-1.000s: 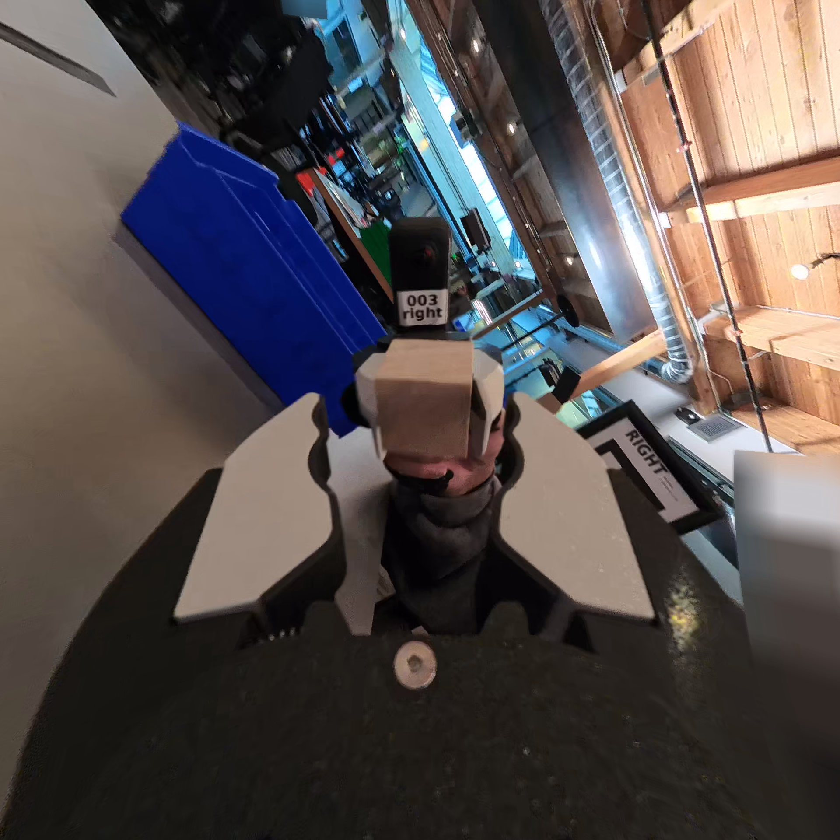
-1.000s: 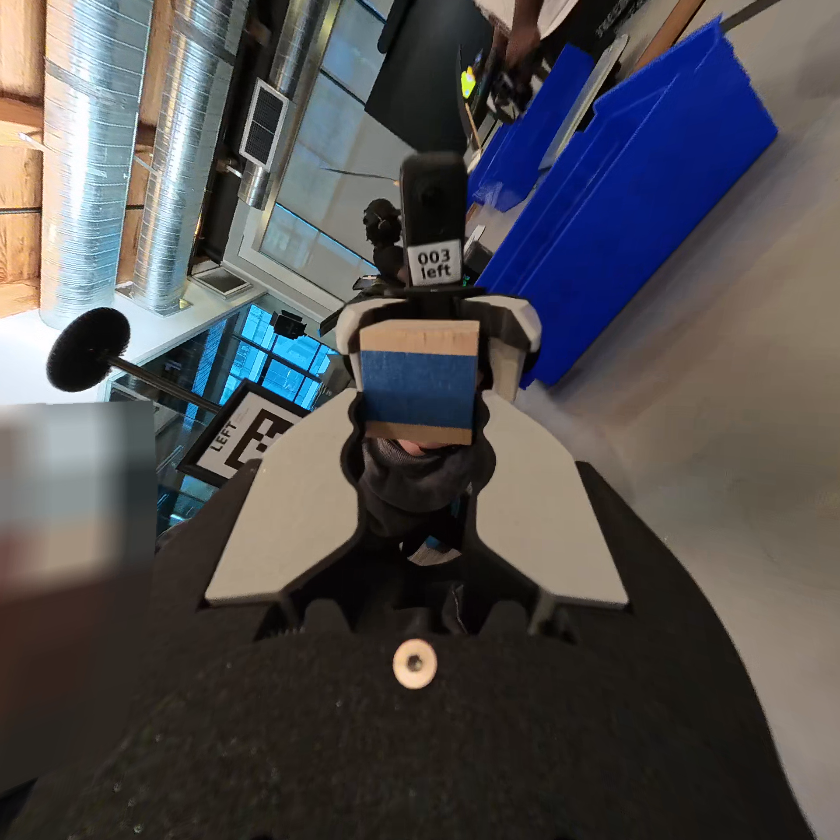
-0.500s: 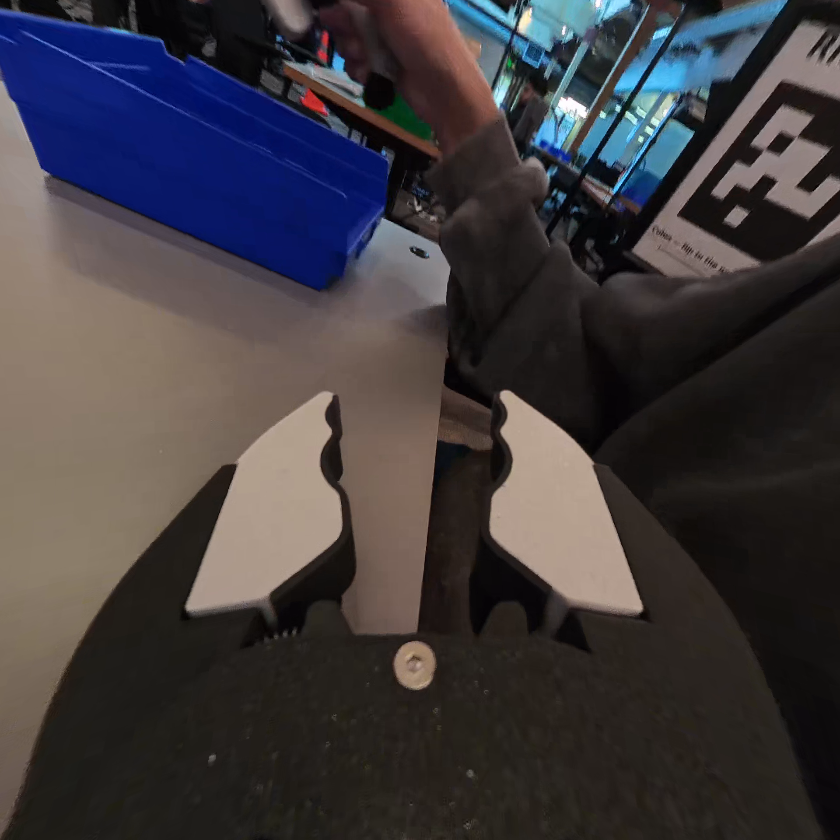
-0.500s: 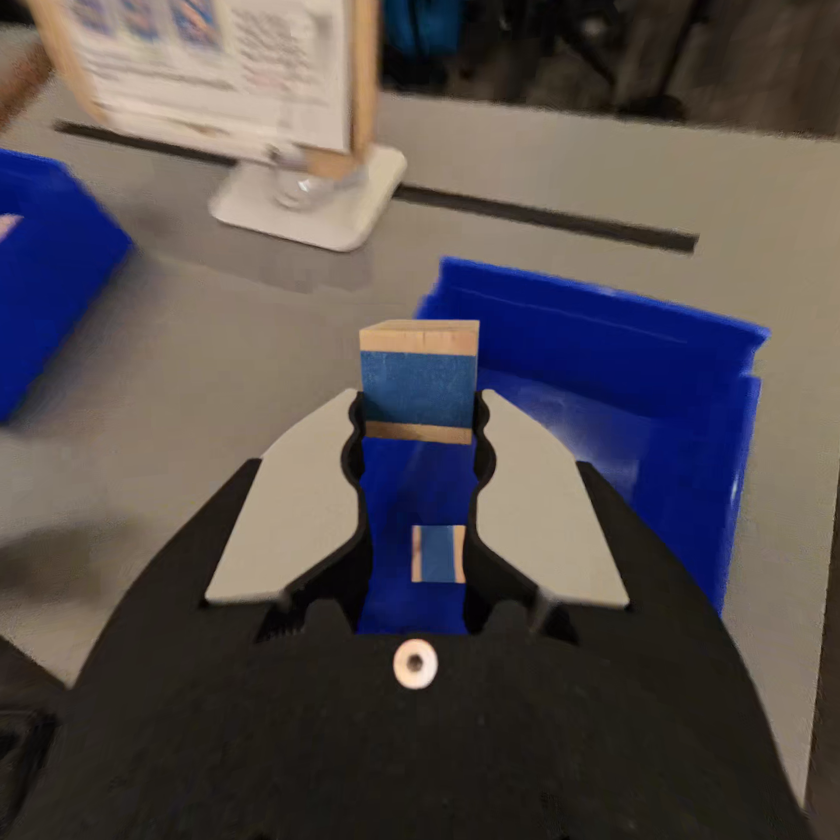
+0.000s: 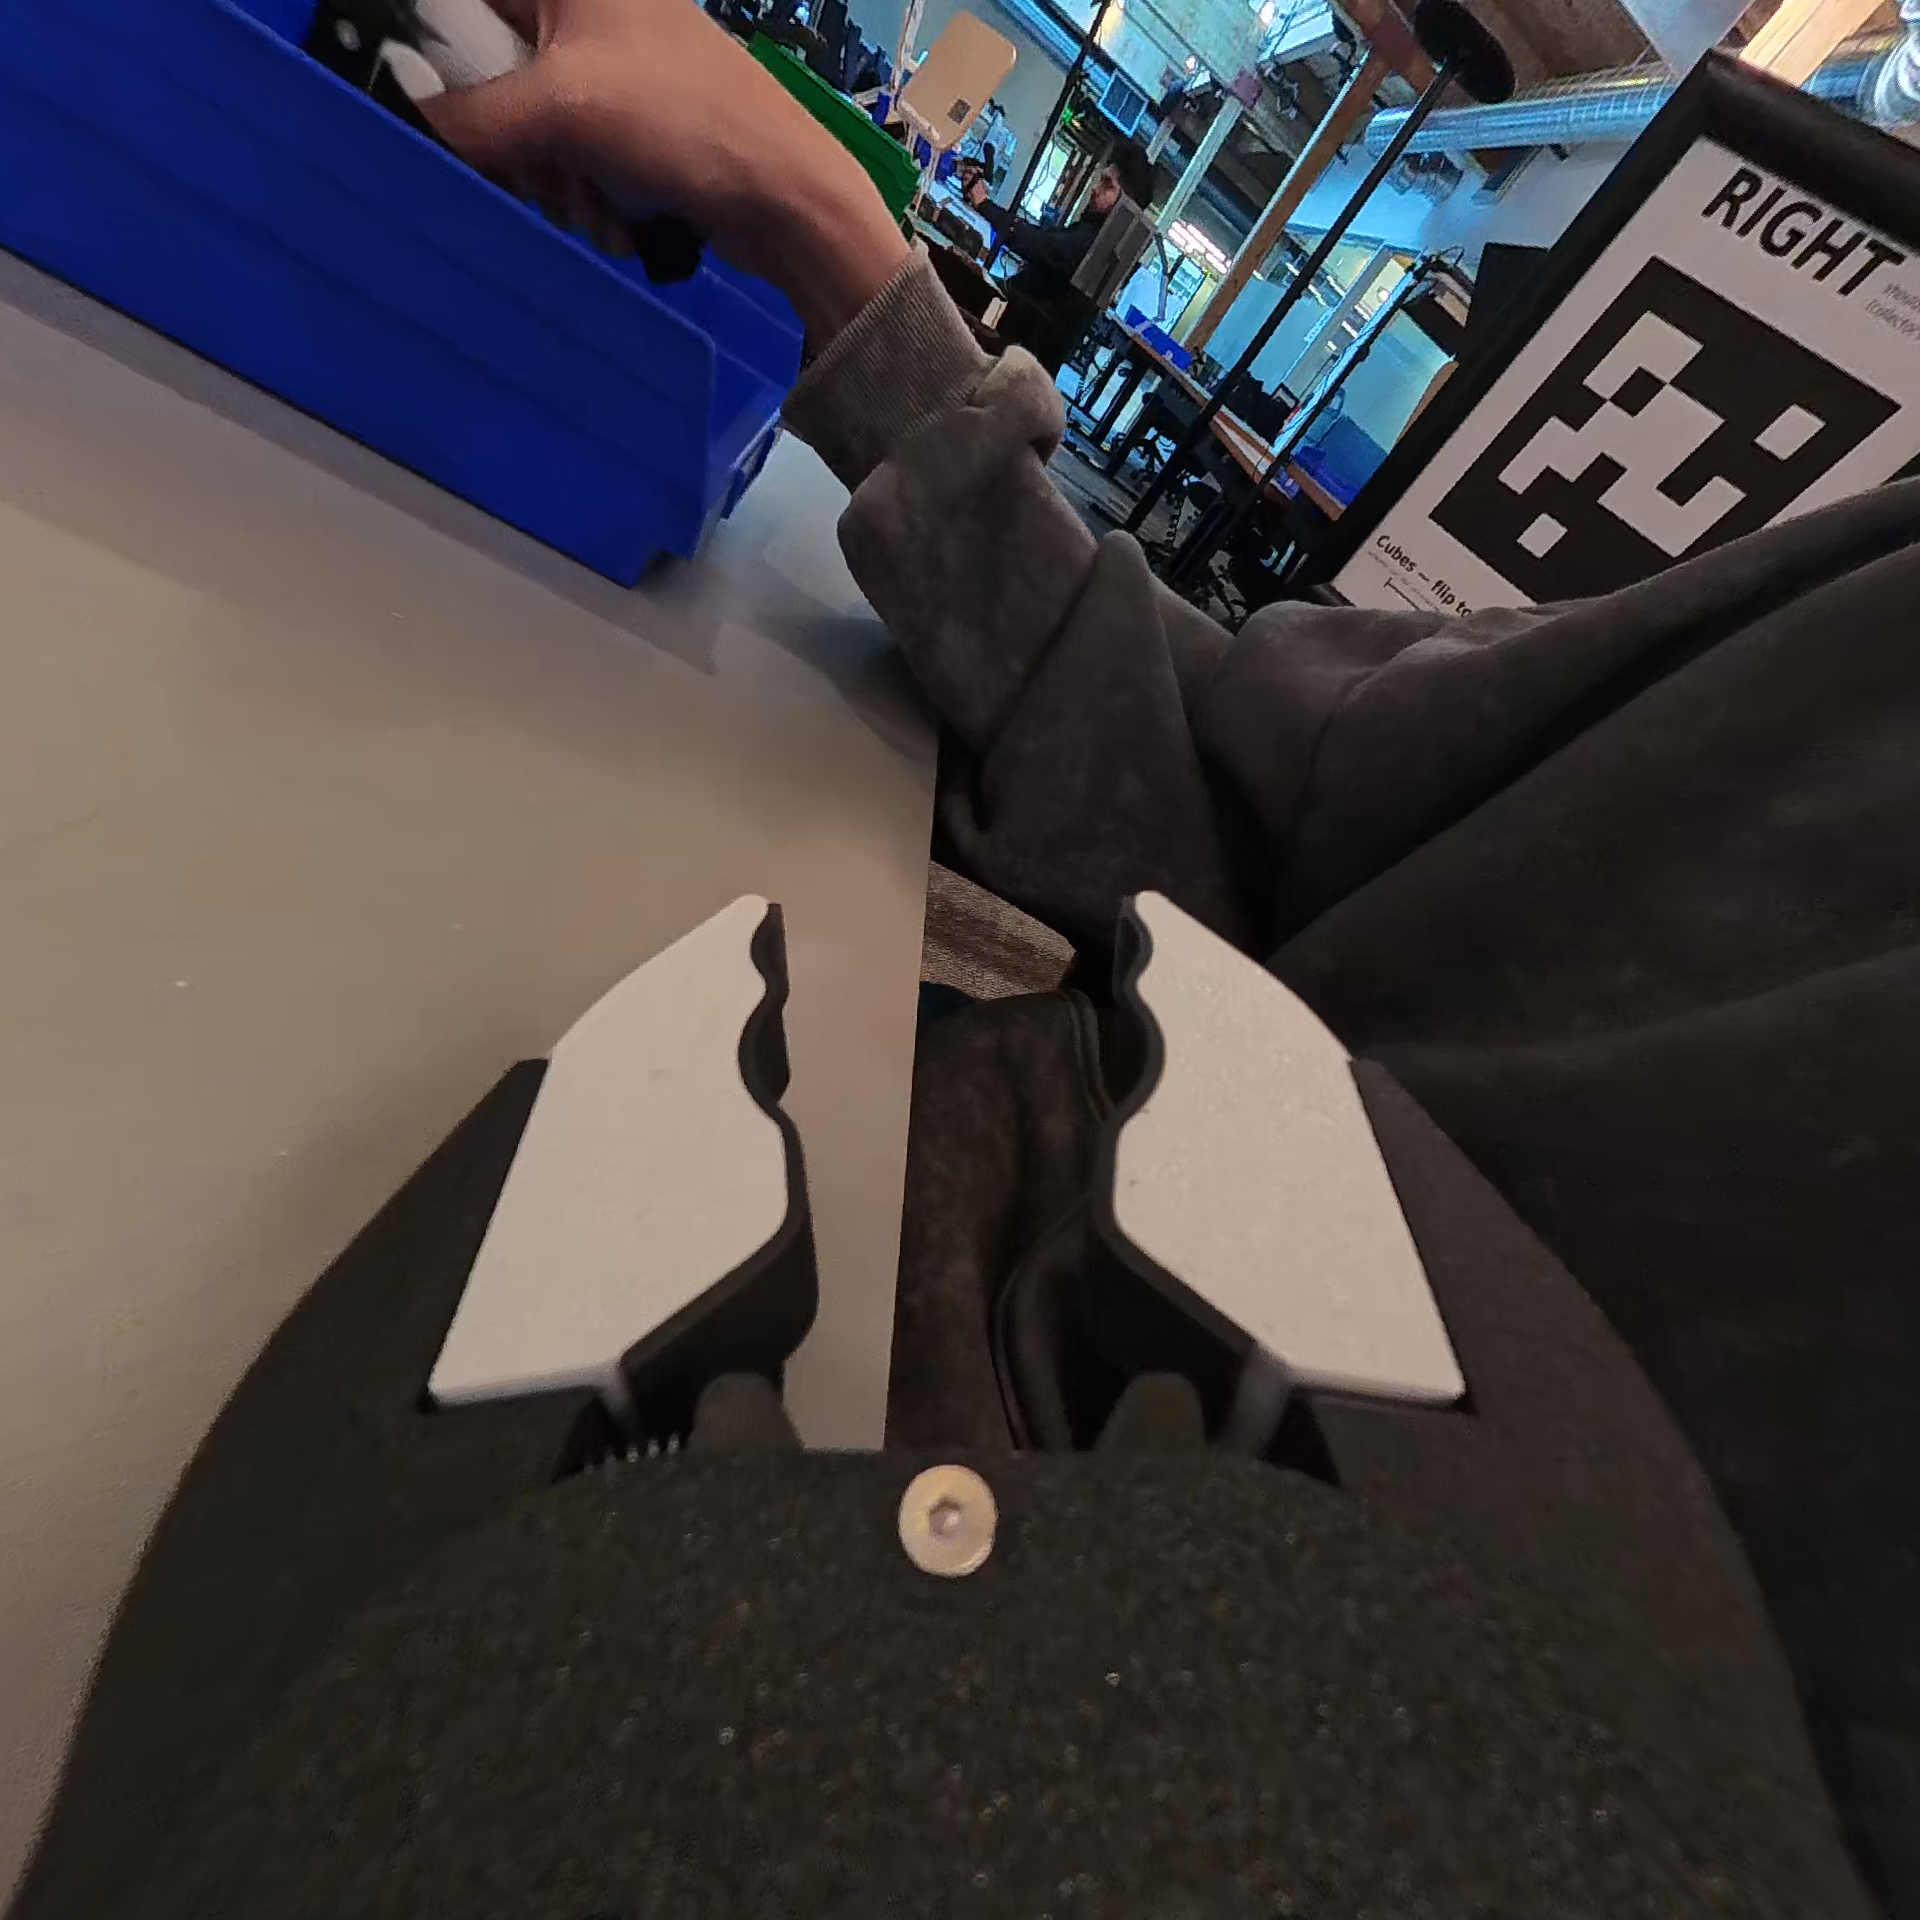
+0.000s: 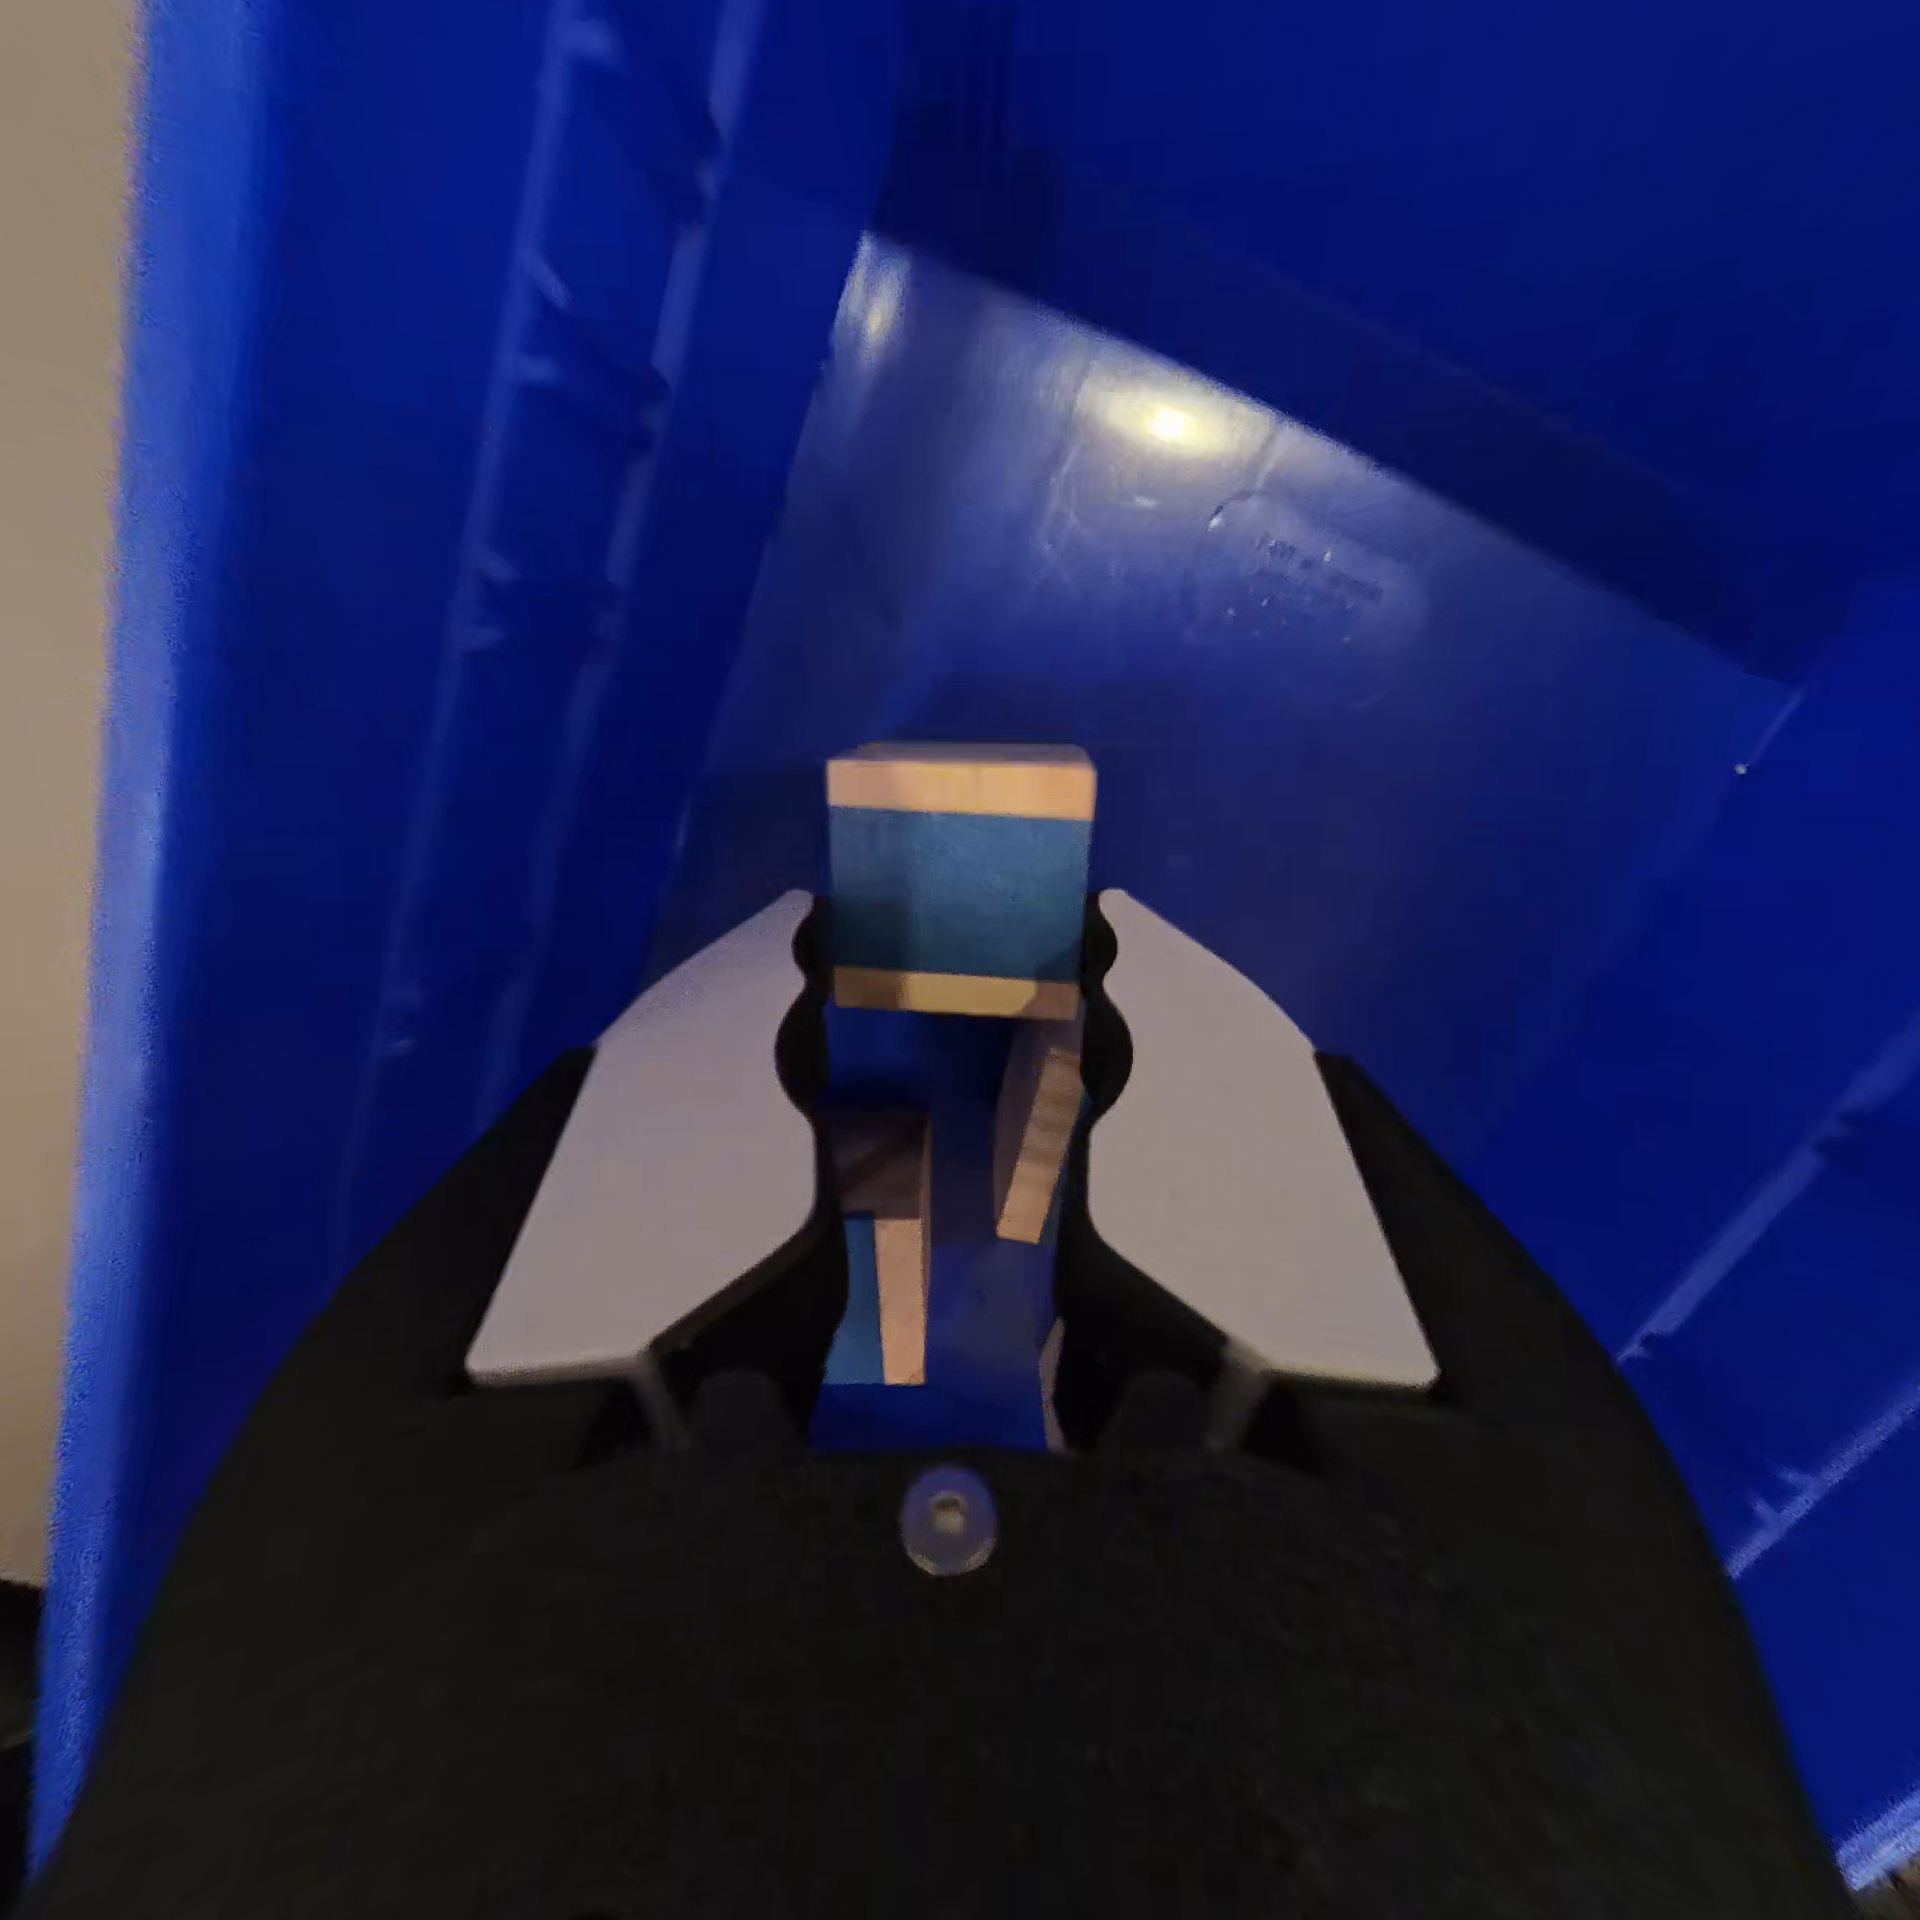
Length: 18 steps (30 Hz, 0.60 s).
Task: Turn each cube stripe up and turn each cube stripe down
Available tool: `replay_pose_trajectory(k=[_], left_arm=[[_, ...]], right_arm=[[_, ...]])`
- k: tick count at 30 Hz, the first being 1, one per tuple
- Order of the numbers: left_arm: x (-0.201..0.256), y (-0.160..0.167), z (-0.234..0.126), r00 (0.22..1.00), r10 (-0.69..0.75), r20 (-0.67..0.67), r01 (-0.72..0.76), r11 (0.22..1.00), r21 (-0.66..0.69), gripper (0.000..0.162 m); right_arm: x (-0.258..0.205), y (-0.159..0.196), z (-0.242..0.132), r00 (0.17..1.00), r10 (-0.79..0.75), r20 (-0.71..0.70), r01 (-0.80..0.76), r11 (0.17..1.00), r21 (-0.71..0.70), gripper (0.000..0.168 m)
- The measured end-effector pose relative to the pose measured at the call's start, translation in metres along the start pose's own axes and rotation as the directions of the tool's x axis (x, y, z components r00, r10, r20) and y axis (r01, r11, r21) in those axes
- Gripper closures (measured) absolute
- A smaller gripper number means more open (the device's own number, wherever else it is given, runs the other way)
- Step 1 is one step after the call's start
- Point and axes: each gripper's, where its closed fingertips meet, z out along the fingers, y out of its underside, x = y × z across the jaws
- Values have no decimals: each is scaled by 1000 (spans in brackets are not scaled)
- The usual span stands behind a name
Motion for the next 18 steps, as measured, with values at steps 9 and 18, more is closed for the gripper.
replay_pose_trajectory(k=[9,18], left_arm=[[0,6,1,999,38,28,-37,998,-46,100],[-19,-1,-25,985,29,168,-12,994,-104,95]], right_arm=[[-26,-36,-149,983,-42,181,-78,792,605,103],[-278,46,-185,569,-664,484,-249,422,872,119]])
